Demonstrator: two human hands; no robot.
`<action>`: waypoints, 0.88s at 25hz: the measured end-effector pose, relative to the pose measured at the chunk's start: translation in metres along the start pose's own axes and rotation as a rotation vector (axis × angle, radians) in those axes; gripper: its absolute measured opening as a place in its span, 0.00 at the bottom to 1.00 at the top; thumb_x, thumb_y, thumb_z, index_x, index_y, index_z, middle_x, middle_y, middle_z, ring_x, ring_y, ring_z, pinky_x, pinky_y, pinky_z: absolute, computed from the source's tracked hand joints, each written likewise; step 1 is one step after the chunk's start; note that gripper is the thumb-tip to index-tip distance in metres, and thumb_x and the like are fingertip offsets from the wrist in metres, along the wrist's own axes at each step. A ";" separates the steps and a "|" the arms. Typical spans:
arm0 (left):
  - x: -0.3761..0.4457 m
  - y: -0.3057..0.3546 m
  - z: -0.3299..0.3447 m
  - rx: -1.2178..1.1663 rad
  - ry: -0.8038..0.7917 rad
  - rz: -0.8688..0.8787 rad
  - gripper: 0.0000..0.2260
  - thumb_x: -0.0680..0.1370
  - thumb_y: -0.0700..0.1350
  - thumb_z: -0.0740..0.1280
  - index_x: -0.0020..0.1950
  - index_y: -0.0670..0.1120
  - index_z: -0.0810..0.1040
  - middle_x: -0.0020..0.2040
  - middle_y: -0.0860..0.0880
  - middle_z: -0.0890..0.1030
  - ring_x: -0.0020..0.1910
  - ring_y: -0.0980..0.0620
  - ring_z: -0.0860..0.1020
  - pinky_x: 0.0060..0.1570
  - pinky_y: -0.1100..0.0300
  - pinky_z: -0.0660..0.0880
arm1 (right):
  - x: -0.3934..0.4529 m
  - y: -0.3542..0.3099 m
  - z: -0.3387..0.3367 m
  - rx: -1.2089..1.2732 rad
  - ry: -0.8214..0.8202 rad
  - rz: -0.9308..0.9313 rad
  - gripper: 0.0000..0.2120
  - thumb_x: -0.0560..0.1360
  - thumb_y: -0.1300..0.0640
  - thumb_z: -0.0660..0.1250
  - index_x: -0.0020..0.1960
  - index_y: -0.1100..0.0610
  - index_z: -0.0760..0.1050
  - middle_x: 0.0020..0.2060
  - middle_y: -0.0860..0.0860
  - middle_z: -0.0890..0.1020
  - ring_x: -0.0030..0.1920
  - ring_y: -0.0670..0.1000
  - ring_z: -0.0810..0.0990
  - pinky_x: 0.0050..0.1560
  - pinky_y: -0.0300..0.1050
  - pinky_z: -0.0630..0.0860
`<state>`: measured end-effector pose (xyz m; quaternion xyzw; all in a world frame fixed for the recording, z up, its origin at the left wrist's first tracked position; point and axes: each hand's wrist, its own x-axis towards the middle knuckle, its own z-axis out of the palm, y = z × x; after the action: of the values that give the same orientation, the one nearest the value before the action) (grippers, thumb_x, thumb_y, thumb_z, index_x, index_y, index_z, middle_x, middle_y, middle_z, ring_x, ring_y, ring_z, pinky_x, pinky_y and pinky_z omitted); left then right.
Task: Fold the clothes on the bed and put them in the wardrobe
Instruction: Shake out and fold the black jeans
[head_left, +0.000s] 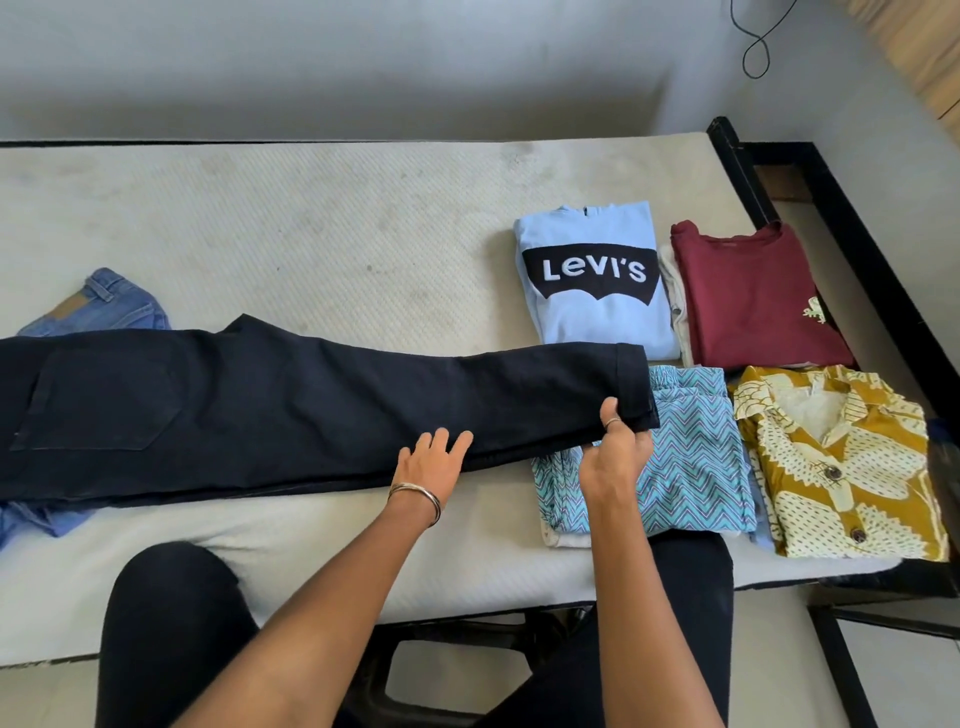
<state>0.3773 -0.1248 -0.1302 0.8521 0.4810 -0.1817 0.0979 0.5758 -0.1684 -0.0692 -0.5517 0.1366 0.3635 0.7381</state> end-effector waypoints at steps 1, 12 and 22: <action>0.004 -0.004 -0.004 -0.054 -0.035 0.040 0.36 0.69 0.28 0.64 0.72 0.53 0.58 0.60 0.45 0.69 0.59 0.43 0.70 0.50 0.52 0.69 | -0.005 0.005 0.003 0.029 -0.052 -0.025 0.12 0.77 0.65 0.68 0.57 0.52 0.76 0.53 0.48 0.83 0.53 0.47 0.82 0.55 0.48 0.79; 0.005 -0.048 -0.082 -1.255 -0.256 0.312 0.44 0.67 0.43 0.78 0.76 0.58 0.58 0.70 0.56 0.68 0.66 0.59 0.70 0.64 0.59 0.72 | -0.043 0.052 0.061 -0.899 -0.628 -0.429 0.29 0.65 0.68 0.56 0.65 0.60 0.75 0.61 0.55 0.79 0.67 0.56 0.74 0.61 0.38 0.72; -0.050 -0.177 -0.110 -2.219 0.678 -0.523 0.05 0.78 0.37 0.67 0.49 0.46 0.80 0.45 0.48 0.84 0.51 0.46 0.81 0.52 0.47 0.79 | -0.090 0.094 0.110 -0.786 -1.001 -0.201 0.11 0.79 0.59 0.65 0.59 0.55 0.79 0.50 0.52 0.86 0.48 0.50 0.82 0.45 0.43 0.76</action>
<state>0.2258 -0.0343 -0.0084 0.1825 0.5363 0.5542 0.6099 0.4263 -0.0905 -0.0424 -0.5547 -0.4200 0.5291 0.4858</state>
